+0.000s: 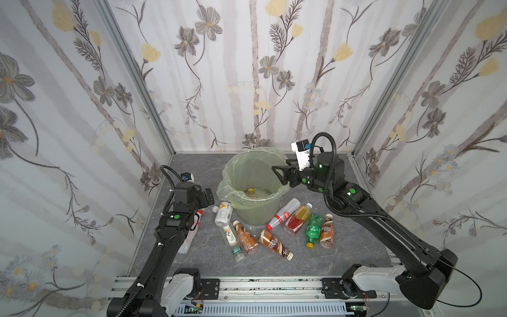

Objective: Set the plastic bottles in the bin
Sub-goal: 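Open the right gripper to drop the bottle into the bin, then withdraw, then lower the left gripper onto the white-capped clear water bottle and grasp it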

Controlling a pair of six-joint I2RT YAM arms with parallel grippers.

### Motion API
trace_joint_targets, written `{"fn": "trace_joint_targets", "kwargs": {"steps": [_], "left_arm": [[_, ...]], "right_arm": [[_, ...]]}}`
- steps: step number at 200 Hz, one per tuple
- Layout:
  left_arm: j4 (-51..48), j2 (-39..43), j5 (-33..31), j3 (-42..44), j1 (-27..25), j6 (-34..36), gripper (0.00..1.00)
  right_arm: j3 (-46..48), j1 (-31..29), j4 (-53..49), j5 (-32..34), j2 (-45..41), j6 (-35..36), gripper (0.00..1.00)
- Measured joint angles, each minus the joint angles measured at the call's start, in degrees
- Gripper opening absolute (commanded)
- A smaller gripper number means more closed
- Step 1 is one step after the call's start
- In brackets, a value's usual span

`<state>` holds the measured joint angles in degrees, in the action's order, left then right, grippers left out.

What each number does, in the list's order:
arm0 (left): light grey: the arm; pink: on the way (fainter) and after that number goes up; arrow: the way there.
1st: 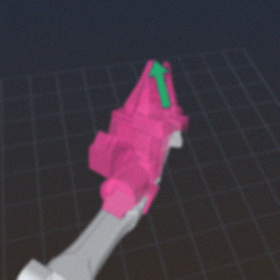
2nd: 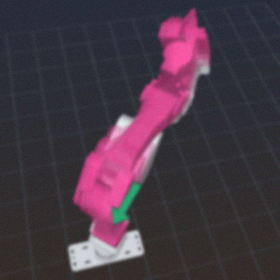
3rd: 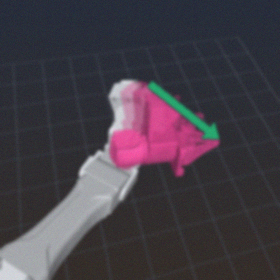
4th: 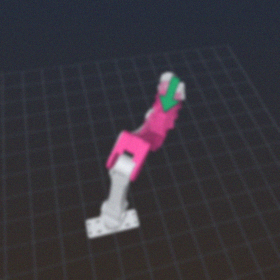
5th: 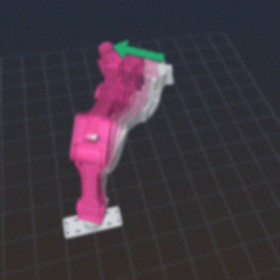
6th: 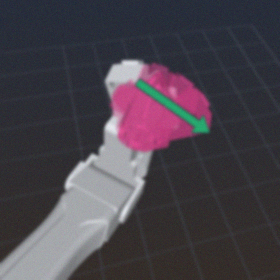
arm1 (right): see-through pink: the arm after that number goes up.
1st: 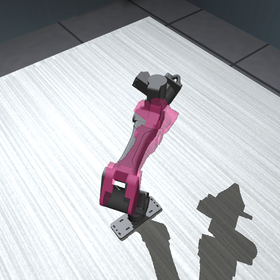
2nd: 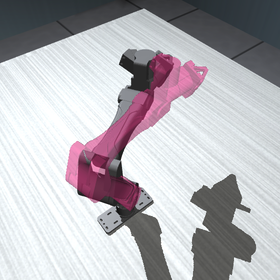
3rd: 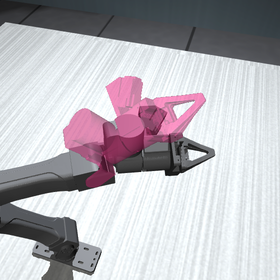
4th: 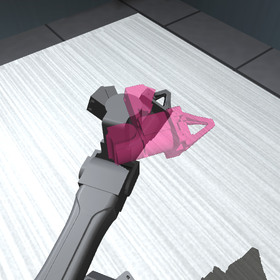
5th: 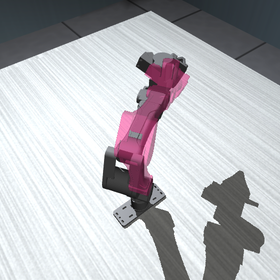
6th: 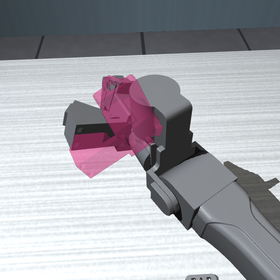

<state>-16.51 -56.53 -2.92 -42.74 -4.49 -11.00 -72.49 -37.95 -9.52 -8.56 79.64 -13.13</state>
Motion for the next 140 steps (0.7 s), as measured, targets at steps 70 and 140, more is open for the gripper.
{"fn": "trace_joint_targets", "kwargs": {"steps": [70,140], "left_arm": [[-0.35,-1.44,-1.33,0.00,-0.02,-0.76,1.00],[-4.09,-5.33,-3.08,-0.44,0.07,-0.66,0.99]], "right_arm": [[14.62,1.99,-0.15,5.31,-13.64,2.32,0.86],[21.24,5.40,0.83,5.46,-17.07,2.05,0.86]]}}
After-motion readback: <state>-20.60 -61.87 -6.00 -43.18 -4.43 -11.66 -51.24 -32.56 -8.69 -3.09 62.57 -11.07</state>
